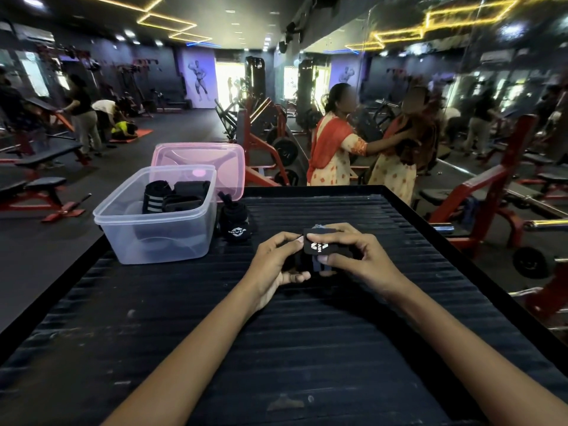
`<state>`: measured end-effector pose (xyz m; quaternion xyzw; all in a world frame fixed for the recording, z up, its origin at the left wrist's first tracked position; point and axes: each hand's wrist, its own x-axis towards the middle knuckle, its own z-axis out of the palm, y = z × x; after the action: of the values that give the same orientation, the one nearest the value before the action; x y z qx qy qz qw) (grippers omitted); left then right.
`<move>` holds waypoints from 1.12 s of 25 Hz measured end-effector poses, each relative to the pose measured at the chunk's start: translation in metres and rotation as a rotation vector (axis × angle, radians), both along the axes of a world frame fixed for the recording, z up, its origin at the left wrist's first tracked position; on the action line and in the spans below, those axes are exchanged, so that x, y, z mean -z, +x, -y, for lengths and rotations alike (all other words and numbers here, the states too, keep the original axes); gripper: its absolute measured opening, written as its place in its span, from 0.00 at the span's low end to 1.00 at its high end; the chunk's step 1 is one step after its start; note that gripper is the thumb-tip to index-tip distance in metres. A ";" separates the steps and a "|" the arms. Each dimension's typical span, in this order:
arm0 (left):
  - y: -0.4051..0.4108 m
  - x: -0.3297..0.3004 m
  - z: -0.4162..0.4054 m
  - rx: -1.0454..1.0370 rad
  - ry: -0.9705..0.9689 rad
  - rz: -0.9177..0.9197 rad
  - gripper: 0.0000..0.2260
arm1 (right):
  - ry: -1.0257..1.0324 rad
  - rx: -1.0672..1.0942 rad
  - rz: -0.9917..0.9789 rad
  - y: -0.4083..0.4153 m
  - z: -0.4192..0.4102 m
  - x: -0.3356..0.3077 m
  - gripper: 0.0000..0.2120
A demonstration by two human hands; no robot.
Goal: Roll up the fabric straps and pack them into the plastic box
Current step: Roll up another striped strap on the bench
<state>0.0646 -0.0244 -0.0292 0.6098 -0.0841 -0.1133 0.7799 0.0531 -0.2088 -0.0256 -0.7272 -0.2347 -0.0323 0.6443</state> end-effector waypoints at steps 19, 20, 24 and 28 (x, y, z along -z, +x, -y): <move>0.017 0.005 -0.017 -0.166 0.369 0.283 0.14 | -0.106 0.080 -0.178 0.017 -0.019 0.008 0.25; 0.021 0.004 -0.022 -0.331 0.413 0.282 0.14 | -0.117 0.121 -0.172 0.024 -0.023 0.007 0.25; 0.039 0.015 -0.048 -0.720 0.617 0.203 0.25 | -0.145 0.201 -0.147 0.065 -0.042 0.010 0.27; 0.069 0.029 -0.057 -0.603 0.746 0.093 0.36 | -0.155 0.272 -0.134 0.096 -0.068 0.020 0.25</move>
<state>0.1339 0.0329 -0.0582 0.8497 0.1080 0.1229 0.5013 0.1492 -0.1412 -0.0455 -0.8001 -0.0921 -0.0524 0.5904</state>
